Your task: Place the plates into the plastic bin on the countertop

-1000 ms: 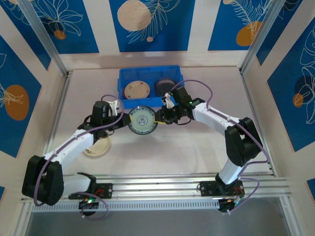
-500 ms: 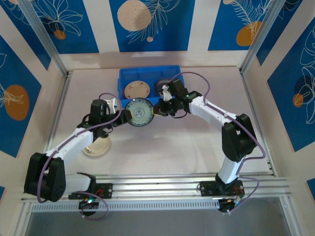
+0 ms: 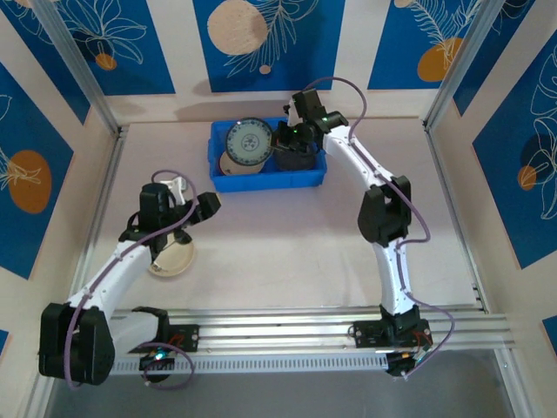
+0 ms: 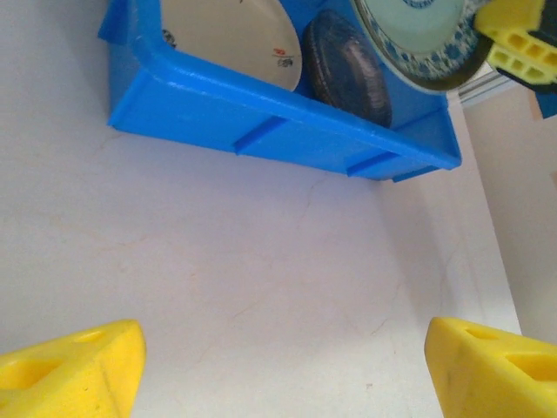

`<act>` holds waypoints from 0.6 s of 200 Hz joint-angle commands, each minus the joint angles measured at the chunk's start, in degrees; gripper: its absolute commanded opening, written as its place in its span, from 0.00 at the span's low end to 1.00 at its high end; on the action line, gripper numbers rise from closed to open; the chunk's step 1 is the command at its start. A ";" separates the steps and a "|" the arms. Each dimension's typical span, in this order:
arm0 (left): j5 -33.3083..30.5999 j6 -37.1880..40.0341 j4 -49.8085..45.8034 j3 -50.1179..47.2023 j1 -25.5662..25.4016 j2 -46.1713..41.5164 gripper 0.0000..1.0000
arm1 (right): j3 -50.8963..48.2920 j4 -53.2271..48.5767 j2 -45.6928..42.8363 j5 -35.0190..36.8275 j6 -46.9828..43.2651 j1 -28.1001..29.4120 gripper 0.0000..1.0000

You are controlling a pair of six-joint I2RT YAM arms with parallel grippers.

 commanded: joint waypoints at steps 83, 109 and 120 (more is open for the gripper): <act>2.23 0.70 0.64 -0.49 2.98 0.62 0.84 | 18.74 -6.34 17.01 -3.85 3.90 -0.45 0.00; 2.26 0.59 0.64 -0.35 3.06 1.00 0.84 | 18.59 -5.09 18.11 -3.93 5.14 -0.41 0.00; 2.27 0.49 0.74 -0.24 3.06 1.16 0.83 | 18.55 -4.65 18.57 -4.06 5.67 -0.32 0.00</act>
